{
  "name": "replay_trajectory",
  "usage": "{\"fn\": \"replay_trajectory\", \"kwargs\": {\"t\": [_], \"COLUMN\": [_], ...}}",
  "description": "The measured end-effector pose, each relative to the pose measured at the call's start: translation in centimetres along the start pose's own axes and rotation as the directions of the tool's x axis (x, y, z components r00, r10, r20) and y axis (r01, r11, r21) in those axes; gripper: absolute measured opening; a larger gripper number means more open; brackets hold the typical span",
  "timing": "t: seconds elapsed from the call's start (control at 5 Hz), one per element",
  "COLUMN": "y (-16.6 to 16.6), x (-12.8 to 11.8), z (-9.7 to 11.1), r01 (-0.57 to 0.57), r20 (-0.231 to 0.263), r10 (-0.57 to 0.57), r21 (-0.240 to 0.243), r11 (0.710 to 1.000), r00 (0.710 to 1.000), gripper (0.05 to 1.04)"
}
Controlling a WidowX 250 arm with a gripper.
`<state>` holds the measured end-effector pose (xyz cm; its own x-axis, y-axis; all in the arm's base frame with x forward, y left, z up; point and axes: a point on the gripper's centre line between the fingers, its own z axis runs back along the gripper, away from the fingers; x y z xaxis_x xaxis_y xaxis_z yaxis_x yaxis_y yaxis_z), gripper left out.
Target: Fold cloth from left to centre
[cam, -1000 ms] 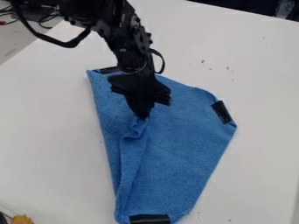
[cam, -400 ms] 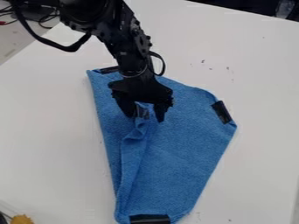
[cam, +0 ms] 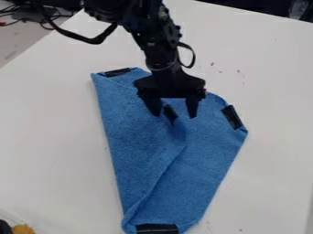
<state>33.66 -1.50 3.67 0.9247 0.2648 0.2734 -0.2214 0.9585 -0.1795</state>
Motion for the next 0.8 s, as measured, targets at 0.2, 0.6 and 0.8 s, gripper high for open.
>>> {"fn": "replay_trajectory", "kwargs": {"t": [0.2, 0.6, 0.8], "y": [-1.9, -1.5, -1.2], "x": [1.7, 3.5, 3.0], "z": [0.6, 2.5, 1.9], "r01": [0.024, 0.344, 0.349], "r20": [0.026, -0.136, -0.137], "r10": [-0.023, -0.323, -0.328], "r21": [-0.044, 0.177, 0.176], "r11": [0.999, 0.922, 0.921], "r00": [0.999, 0.937, 0.935], "gripper": [1.001, 1.001, 1.001]}}
